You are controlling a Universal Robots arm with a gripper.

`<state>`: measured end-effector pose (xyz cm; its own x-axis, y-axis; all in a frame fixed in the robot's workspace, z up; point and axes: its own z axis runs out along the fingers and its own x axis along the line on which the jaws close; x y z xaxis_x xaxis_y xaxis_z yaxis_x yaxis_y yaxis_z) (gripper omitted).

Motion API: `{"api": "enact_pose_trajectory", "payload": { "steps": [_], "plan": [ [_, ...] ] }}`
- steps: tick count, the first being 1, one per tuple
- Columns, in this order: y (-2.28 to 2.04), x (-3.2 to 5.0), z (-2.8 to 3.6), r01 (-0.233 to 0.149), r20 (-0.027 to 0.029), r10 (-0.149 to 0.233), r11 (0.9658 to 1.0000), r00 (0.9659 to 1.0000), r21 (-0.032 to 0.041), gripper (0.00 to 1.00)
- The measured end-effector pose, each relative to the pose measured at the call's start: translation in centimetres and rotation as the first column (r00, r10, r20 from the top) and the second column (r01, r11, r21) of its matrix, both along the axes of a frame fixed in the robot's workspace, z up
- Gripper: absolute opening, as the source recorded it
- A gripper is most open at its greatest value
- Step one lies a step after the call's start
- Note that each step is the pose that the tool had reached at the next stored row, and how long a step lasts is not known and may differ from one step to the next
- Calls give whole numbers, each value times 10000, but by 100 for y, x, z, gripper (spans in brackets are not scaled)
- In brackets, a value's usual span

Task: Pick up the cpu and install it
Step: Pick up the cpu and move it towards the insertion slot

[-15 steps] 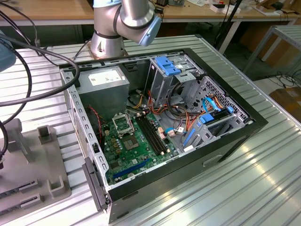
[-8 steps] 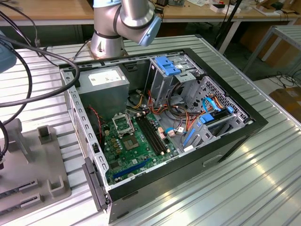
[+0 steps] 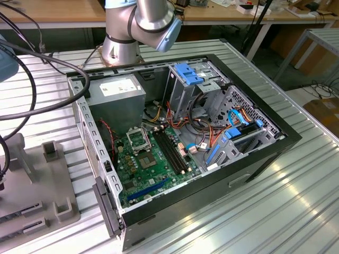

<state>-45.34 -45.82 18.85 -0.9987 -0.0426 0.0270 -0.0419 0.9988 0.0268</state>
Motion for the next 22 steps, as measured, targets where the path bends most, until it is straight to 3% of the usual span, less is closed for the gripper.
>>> {"api": "enact_pose_trajectory", "payload": {
  "steps": [9,10,22],
  "plan": [
    [0,0,0,-1,0,1,10000,10000,-2,64],
    [0,0,0,-1,0,1,10000,10000,-2,57],
    [2,-1,20,-1,1,1,10000,10000,-1,57]
  ]
}}
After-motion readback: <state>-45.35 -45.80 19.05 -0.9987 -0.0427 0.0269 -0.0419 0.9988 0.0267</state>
